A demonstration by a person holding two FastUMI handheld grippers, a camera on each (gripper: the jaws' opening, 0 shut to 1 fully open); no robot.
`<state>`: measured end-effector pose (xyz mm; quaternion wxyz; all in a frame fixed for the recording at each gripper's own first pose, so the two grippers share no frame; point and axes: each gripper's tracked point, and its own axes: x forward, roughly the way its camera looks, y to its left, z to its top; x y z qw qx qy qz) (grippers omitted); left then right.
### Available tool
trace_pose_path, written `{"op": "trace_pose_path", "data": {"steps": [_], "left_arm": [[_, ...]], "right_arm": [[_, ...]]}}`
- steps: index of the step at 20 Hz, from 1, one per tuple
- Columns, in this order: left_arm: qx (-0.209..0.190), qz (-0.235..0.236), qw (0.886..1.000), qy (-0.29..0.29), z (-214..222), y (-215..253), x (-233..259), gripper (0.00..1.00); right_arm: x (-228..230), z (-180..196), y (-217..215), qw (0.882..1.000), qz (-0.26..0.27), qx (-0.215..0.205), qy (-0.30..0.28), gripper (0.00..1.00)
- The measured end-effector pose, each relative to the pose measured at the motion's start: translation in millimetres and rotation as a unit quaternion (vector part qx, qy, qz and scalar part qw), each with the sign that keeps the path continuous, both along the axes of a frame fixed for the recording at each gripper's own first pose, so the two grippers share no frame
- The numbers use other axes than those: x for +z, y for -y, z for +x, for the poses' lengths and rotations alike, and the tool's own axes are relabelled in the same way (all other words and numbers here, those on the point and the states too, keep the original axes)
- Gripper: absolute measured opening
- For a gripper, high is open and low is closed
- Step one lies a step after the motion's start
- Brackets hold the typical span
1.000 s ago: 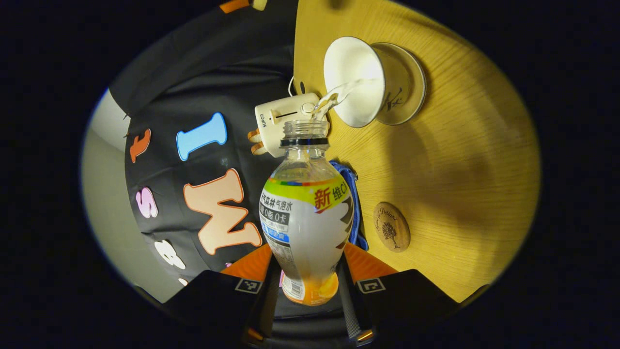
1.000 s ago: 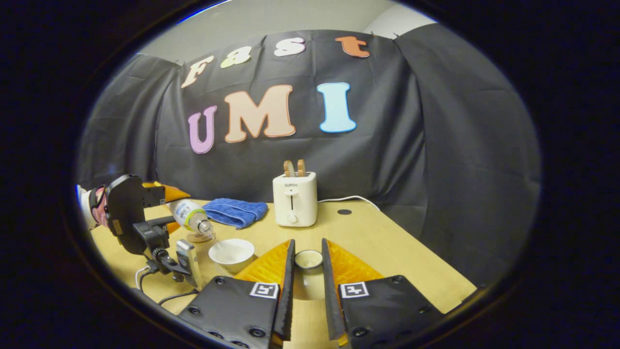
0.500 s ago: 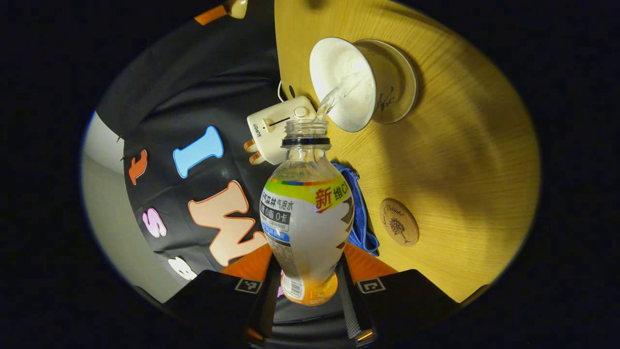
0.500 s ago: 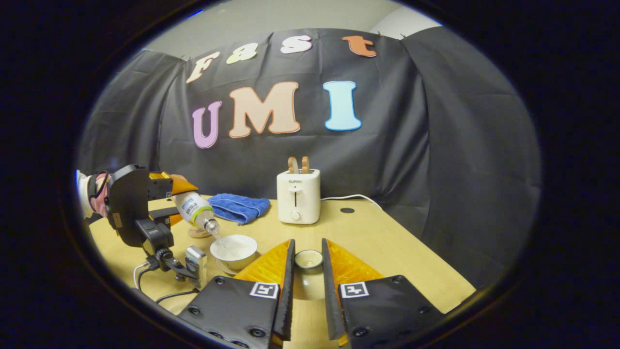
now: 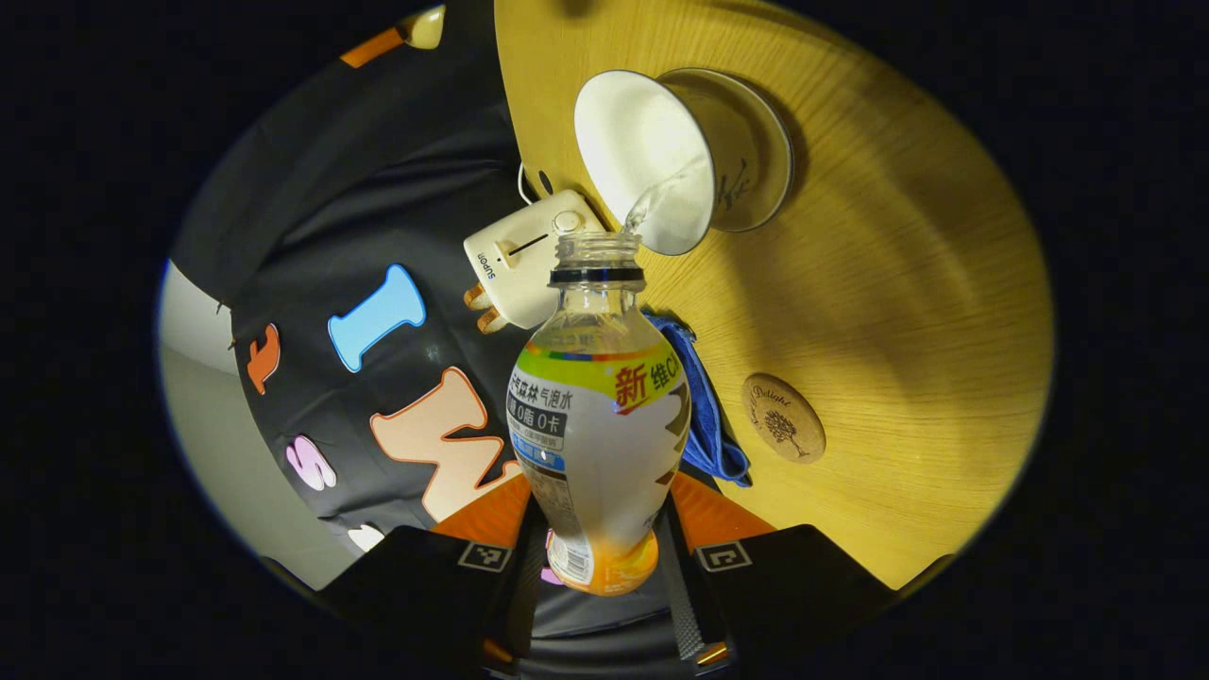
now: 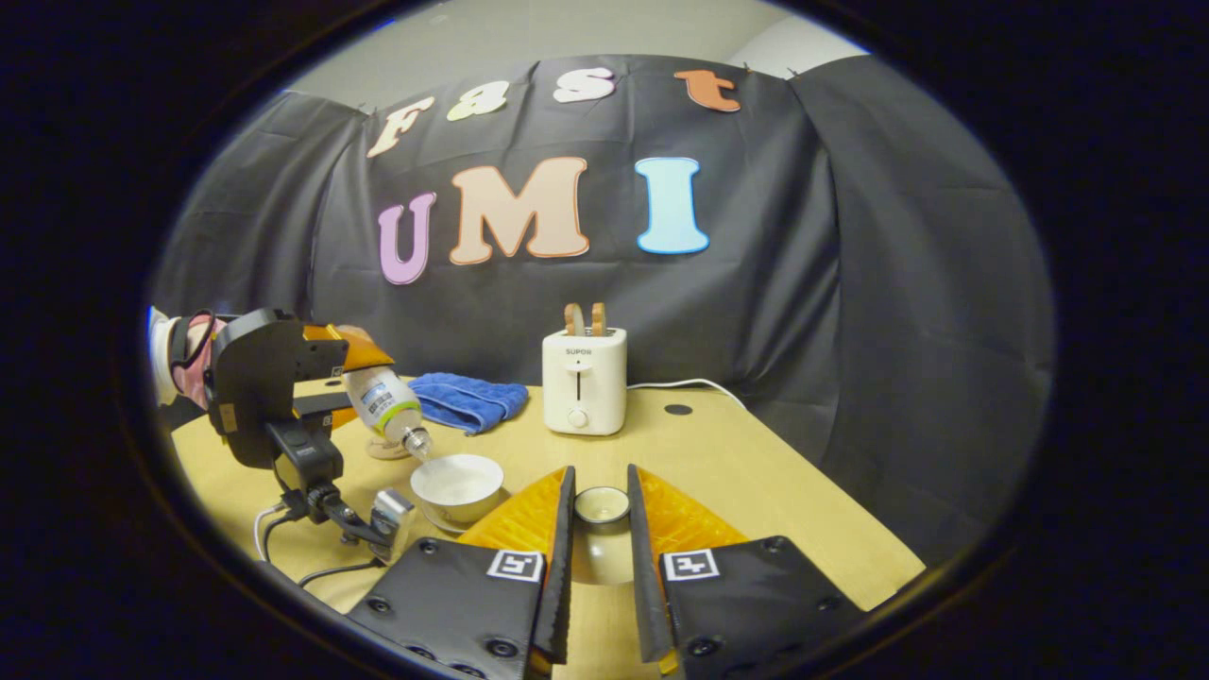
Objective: Open the teacup lid with one hand, grasp the water bottle and pour water into the teacup with the other hand; after pouring, place the water bottle on the coaster and then close the teacup lid.
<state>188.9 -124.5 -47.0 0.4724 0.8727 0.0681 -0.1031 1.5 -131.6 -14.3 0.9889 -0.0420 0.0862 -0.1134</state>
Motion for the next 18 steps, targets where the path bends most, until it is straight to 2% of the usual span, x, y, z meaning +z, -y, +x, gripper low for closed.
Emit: {"op": "trace_pose_path", "data": {"steps": [2, 4, 7, 9, 11, 13, 15, 16, 18], "left_arm": [[0.003, -0.008, 1.0, -0.004, 1, -2, -3, 0.56], [0.007, -0.035, 0.999, -0.008, 0, -4, -7, 0.56], [0.021, -0.122, 0.992, -0.027, -4, -9, -14, 0.55], [0.039, -0.193, 0.979, -0.044, -10, -14, -19, 0.55], [0.06, -0.272, 0.958, -0.062, -15, -19, -20, 0.55], [0.067, -0.349, 0.933, -0.063, -15, -22, -10, 0.55], [0.078, -0.428, 0.898, -0.065, -17, -27, 0, 0.55], [0.083, -0.465, 0.879, -0.068, -16, -29, 2, 0.58], [0.086, -0.531, 0.841, -0.06, -12, -33, 12, 0.54]], "right_arm": [[0, 0, 0, 1.0, 0.001, -0.001, 0.0, 0.33], [1, -1, 0, 1.0, 0.003, -0.001, 0.001, 0.33], [-1, 0, 1, 1.0, 0.005, -0.002, 0.001, 0.33], [-2, 0, 2, 1.0, 0.007, -0.002, -0.001, 0.33], [-5, 2, 0, 1.0, 0.008, -0.001, -0.004, 0.33], [-8, 2, -2, 1.0, 0.006, 0.0, -0.007, 0.31], [-10, 4, -3, 1.0, 0.005, 0.002, -0.01, 0.33], [-12, 5, -4, 1.0, 0.005, 0.002, -0.012, 0.33], [-15, 6, -5, 1.0, 0.004, 0.002, -0.016, 0.32]]}}
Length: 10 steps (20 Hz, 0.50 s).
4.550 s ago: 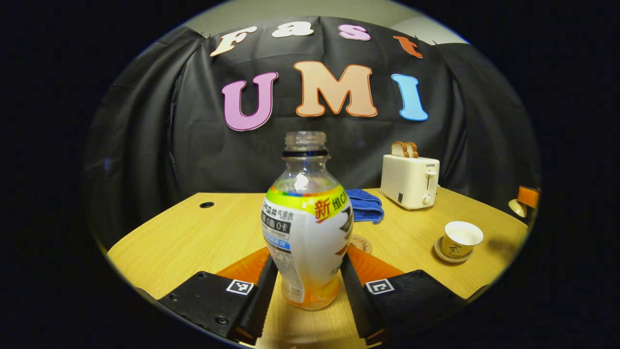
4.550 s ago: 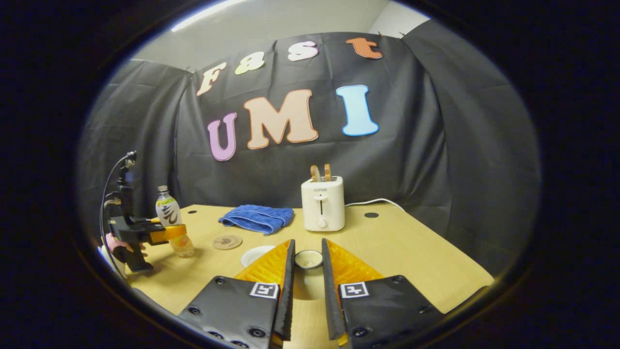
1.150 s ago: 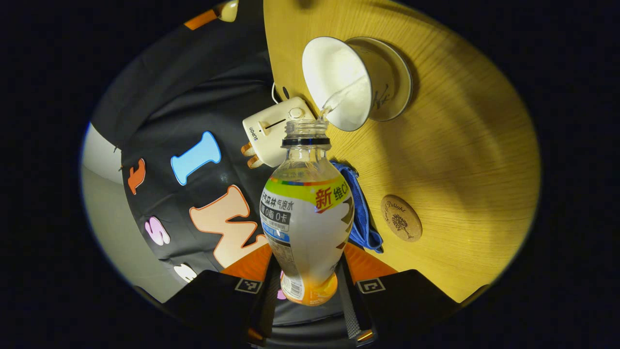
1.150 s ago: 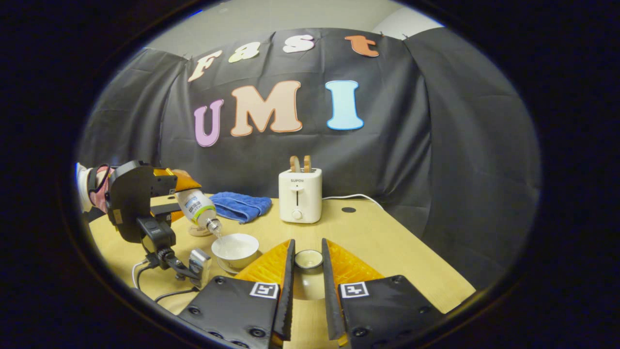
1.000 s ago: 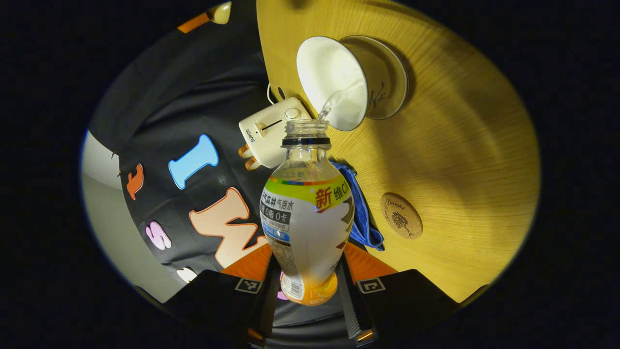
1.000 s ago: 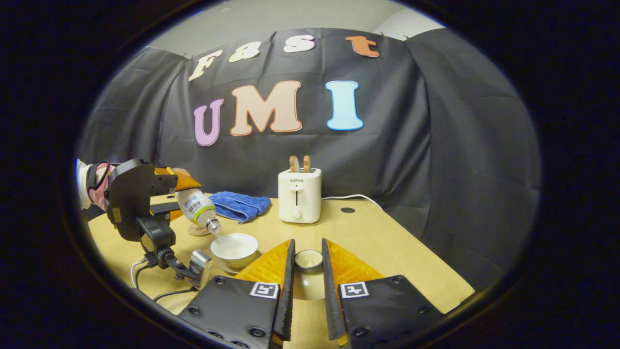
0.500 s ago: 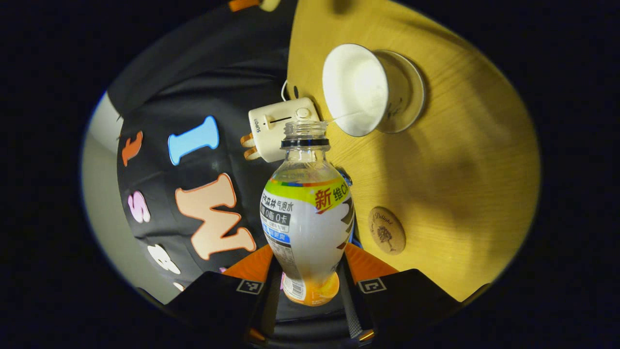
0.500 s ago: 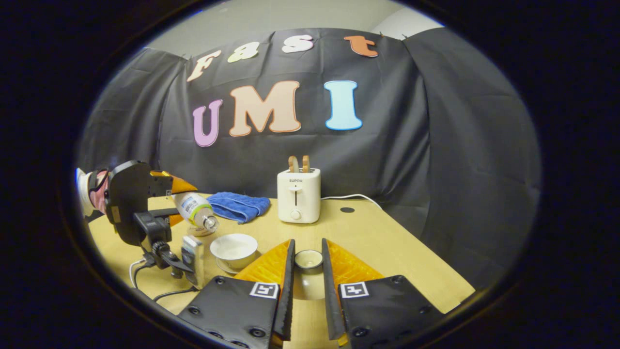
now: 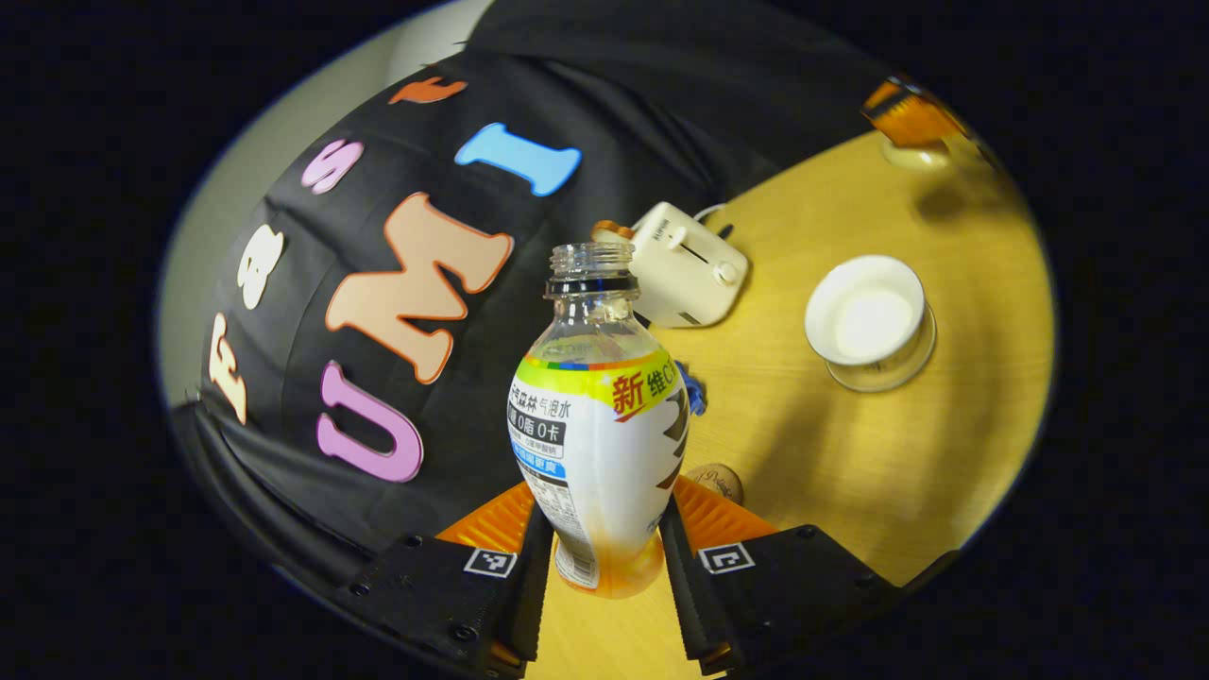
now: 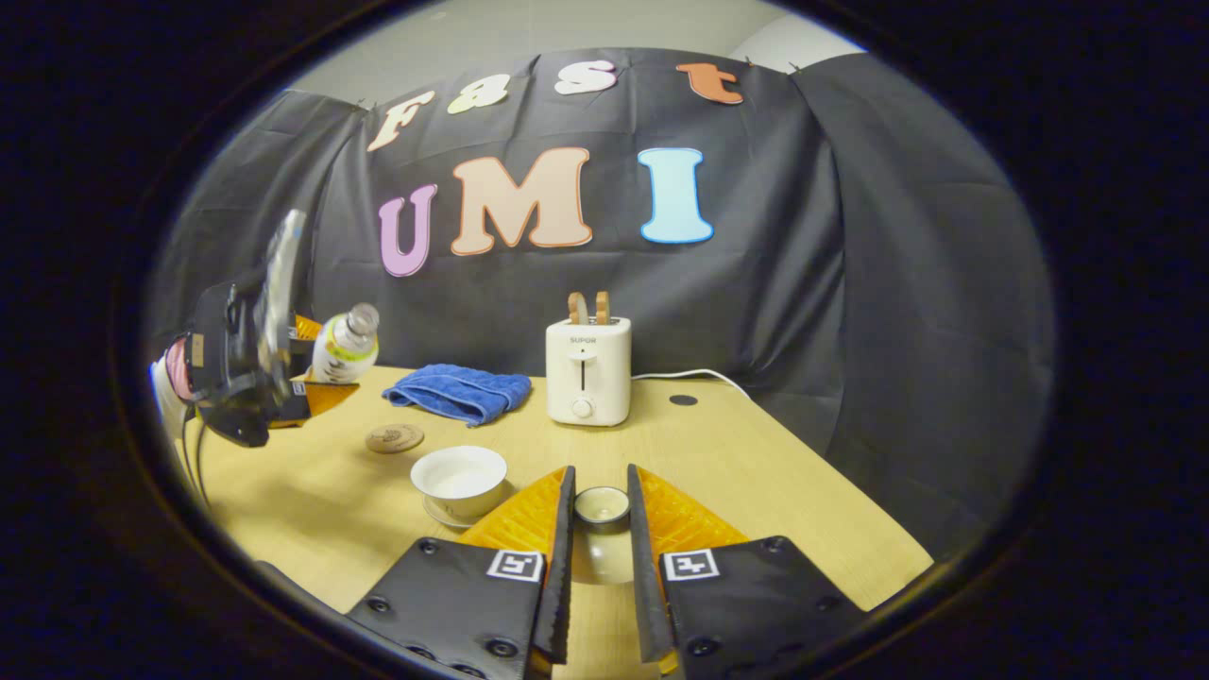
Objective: Open the teacup lid with one hand, grasp the water bottle and pour water into the teacup with the other hand; after pouring, place the water bottle on the coaster and then close the teacup lid.
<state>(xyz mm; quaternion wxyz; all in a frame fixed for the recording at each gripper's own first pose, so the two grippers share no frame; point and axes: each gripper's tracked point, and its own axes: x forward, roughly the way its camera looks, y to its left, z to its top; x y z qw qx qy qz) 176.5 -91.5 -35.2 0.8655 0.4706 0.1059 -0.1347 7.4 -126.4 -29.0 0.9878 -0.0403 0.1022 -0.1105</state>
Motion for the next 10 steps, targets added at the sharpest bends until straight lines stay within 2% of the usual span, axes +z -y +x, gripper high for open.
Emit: {"op": "trace_pose_path", "data": {"steps": [2, 4, 7, 10], "left_arm": [[0.015, -0.064, 0.998, 0.008, 2, -8, 6, 0.54], [0.03, -0.14, 0.99, 0.012, 11, -17, 9, 0.54], [0.048, -0.259, 0.965, 0.005, 21, -25, 8, 0.55], [0.055, -0.335, 0.94, -0.005, 31, -28, 4, 0.53]], "right_arm": [[-1, 0, -1, 1.0, -0.001, 0.0, -0.001, 0.33], [-1, 1, 0, 1.0, -0.001, 0.0, -0.001, 0.33], [-4, 2, 2, 1.0, 0.0, -0.001, -0.002, 0.33], [-6, 4, 4, 1.0, 0.001, -0.001, -0.004, 0.33]]}}
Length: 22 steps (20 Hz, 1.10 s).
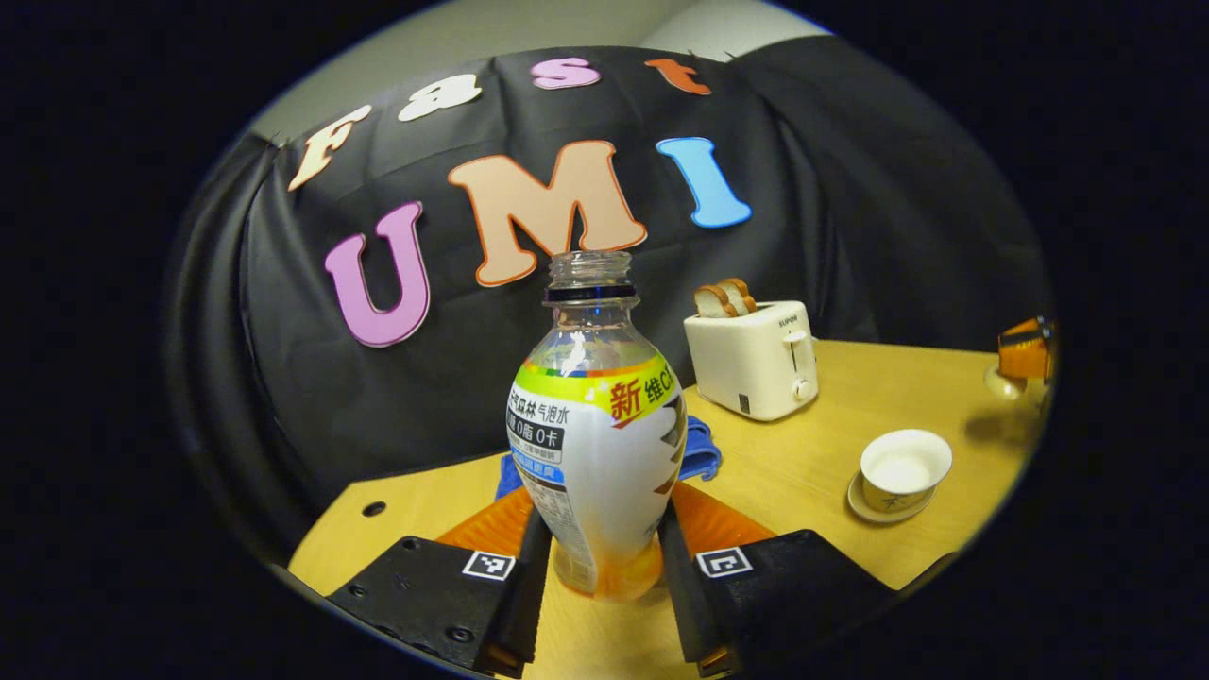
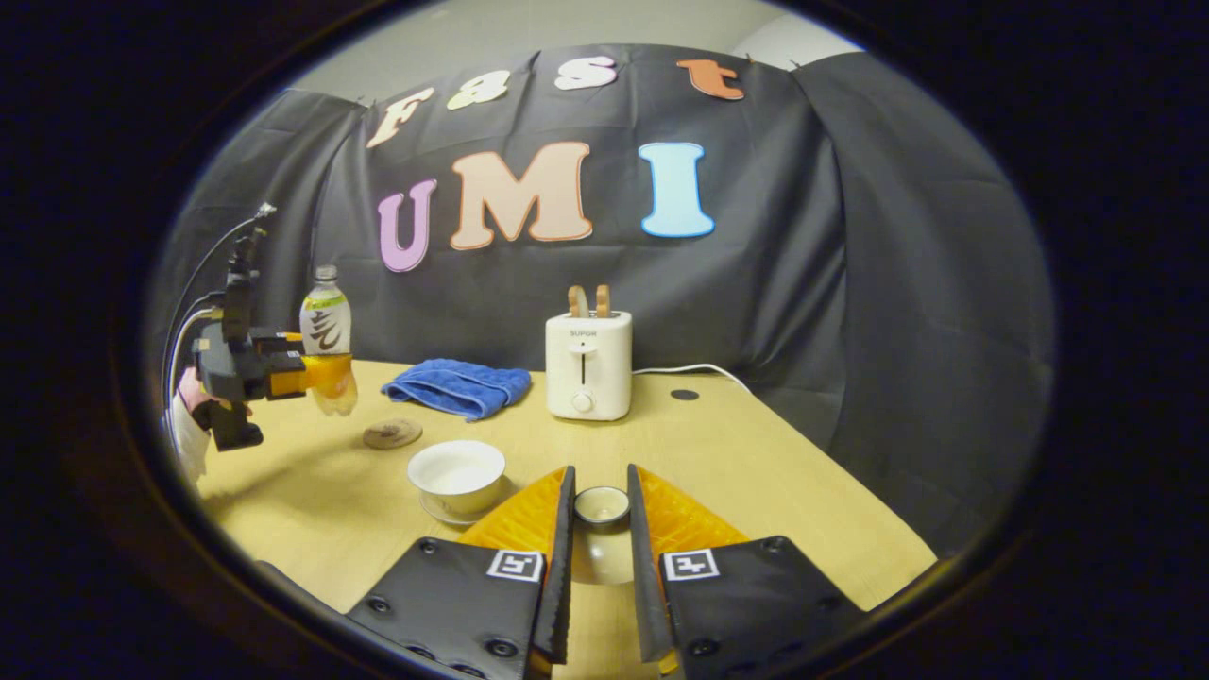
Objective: Open the teacup lid with one hand, grasp the water bottle and pour water into the teacup with the other hand; after pouring, place the water bottle on the coaster and then close the teacup lid.
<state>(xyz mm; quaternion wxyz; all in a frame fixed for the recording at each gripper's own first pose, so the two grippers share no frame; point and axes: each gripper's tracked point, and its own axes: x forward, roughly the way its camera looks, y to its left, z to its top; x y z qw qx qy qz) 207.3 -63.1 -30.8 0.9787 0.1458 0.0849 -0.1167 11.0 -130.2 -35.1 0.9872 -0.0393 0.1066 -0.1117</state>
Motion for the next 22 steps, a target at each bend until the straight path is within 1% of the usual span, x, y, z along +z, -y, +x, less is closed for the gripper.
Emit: {"op": "trace_pose_path", "data": {"steps": [1, 4, 7, 11, 15, 16, 22], "left_arm": [[0.0, -0.017, 1.0, 0.001, 3, 0, 1, 0.54], [-0.008, -0.068, 0.998, 0.003, 12, 9, -3, 0.54], [-0.012, -0.091, 0.996, -0.012, 14, 17, -17, 0.54], [-0.015, -0.097, 0.995, -0.026, 15, 16, -34, 0.55], [-0.011, -0.092, 0.995, -0.036, 20, 14, -45, 0.56], [-0.01, -0.091, 0.995, -0.038, 21, 12, -48, 0.58], [-0.008, -0.092, 0.995, -0.044, 22, 11, -55, 0.63]], "right_arm": [[-2, 1, 2, 1.0, -0.003, -0.002, -0.001, 0.33], [-8, 1, 6, 1.0, -0.006, -0.007, -0.008, 0.33], [-14, 5, 8, 1.0, -0.007, -0.007, -0.015, 0.33], [-19, 7, 11, 1.0, -0.007, -0.008, -0.019, 0.32], [-20, 9, 13, 1.0, -0.005, -0.008, -0.017, 0.33], [-20, 9, 13, 1.0, -0.005, -0.008, -0.017, 0.33], [-21, 10, 12, 1.0, -0.004, -0.005, -0.016, 0.32]]}}
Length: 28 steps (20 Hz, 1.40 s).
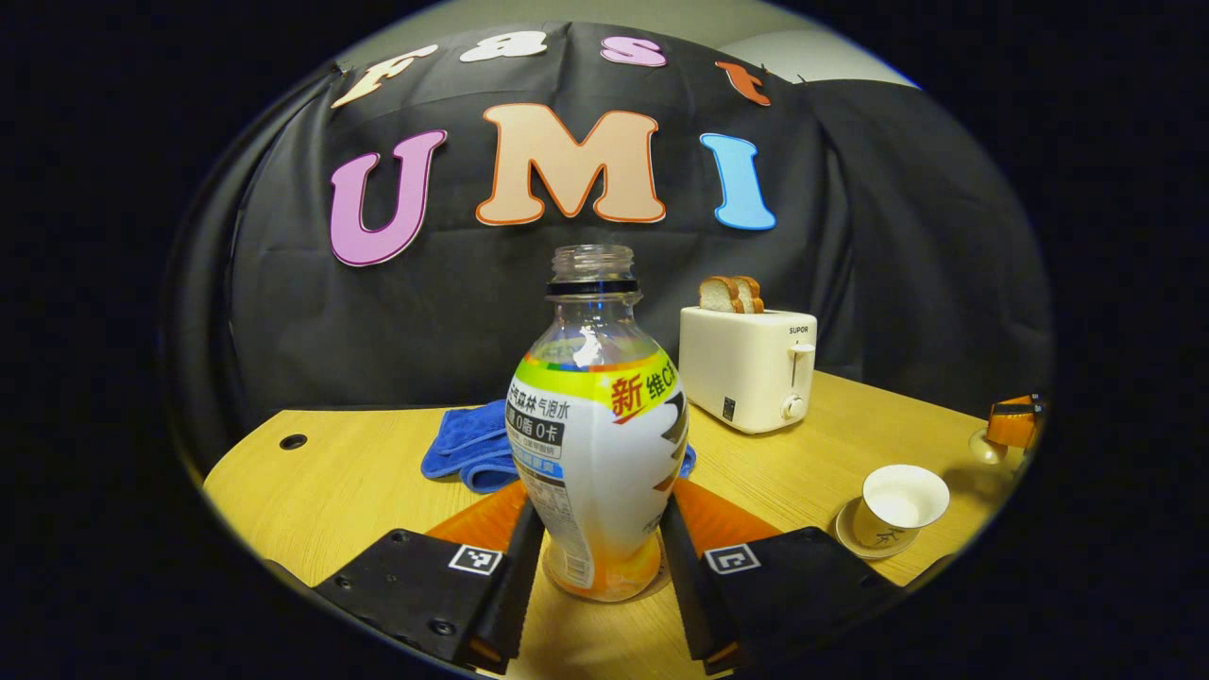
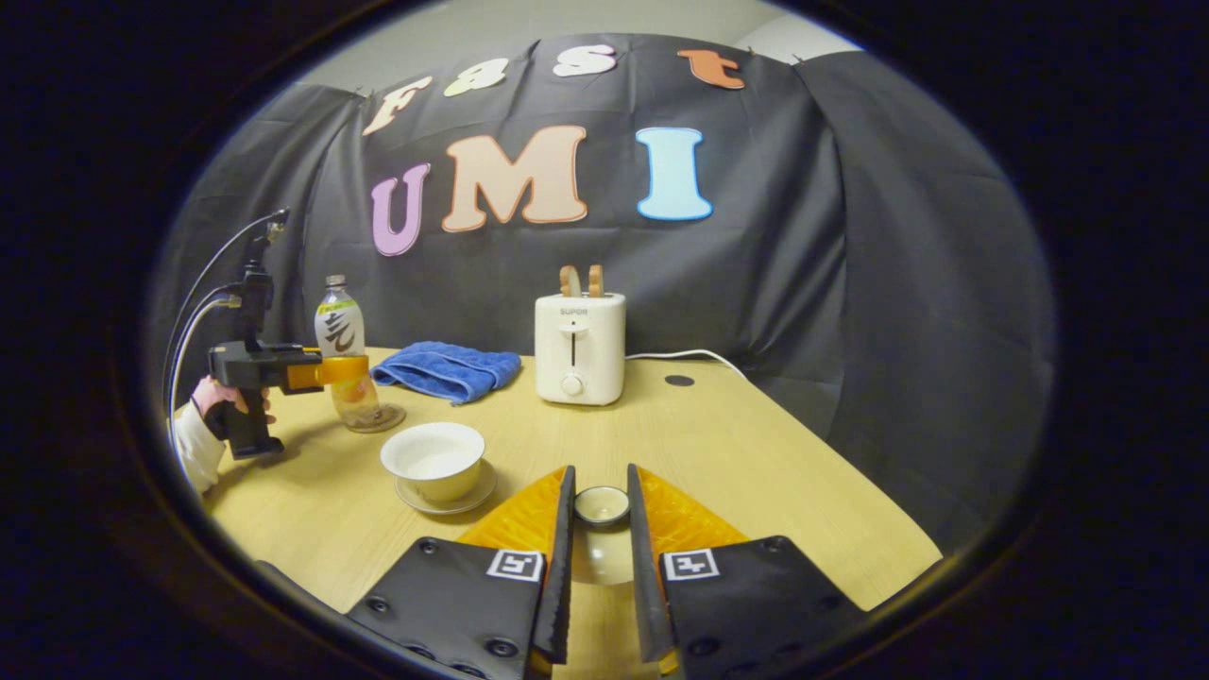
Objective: Open the teacup lid with one hand, grasp the water bottle and pour water into the teacup with the other hand; after pouring, place the water bottle on the coaster and then close the teacup lid.
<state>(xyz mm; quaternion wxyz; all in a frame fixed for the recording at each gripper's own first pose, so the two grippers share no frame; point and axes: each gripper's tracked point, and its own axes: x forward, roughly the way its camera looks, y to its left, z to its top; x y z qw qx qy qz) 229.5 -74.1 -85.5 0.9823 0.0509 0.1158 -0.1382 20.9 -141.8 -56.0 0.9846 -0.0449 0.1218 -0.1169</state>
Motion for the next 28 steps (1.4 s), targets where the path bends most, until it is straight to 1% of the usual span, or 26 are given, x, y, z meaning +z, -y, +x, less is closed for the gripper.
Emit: {"op": "trace_pose_path", "data": {"steps": [4, 7, 8, 10, 11, 13, 14, 17, 20, 22, 24, 25, 28], "left_arm": [[0.001, -0.002, 1.0, 0.001, 1, 0, -1, 0.67], [0.0, 0.0, 1.0, 0.003, 0, 1, -3, 0.68], [0.004, 0.003, 1.0, 0.004, 0, -1, -2, 0.75], [0.004, -0.002, 1.0, 0.008, -2, 1, 1, 0.8], [0.005, -0.001, 1.0, 0.01, -2, 1, 2, 0.8], [0.009, 0.004, 1.0, 0.016, -7, -2, 5, 0.91], [0.011, 0.007, 1.0, 0.021, -11, -3, 9, 0.99], [0.022, 0.021, 0.999, 0.035, -23, -11, 18, 0.98], [0.032, 0.017, 0.998, 0.046, -39, -20, 27, 0.98], [0.046, 0.017, 0.997, 0.052, -48, -31, 31, 0.98], [0.063, 0.018, 0.996, 0.056, -59, -45, 36, 0.98], [0.072, 0.02, 0.995, 0.061, -65, -51, 39, 0.98], [0.09, 0.021, 0.992, 0.08, -87, -70, 55, 0.98]], "right_arm": [[4, -1, 1, 1.0, 0.0, -0.002, 0.004, 0.33], [6, -2, 2, 1.0, 0.001, -0.002, 0.007, 0.33], [6, -1, 2, 1.0, 0.001, -0.002, 0.008, 0.32], [6, -2, 1, 1.0, 0.001, -0.002, 0.009, 0.33], [7, -2, 0, 1.0, 0.003, -0.001, 0.009, 0.33], [7, -1, -3, 1.0, 0.007, 0.003, 0.012, 0.33], [8, 0, -6, 1.0, 0.01, 0.007, 0.012, 0.33], [6, 3, -21, 0.999, 0.023, 0.024, 0.012, 0.33], [13, 8, -36, 0.998, 0.032, 0.039, 0.022, 0.32], [18, 18, -45, 0.998, 0.043, 0.048, 0.027, 0.33], [19, 28, -59, 0.996, 0.061, 0.066, 0.03, 0.32], [22, 33, -67, 0.995, 0.067, 0.073, 0.032, 0.33], [28, 54, -81, 0.993, 0.074, 0.087, 0.038, 0.33]]}}
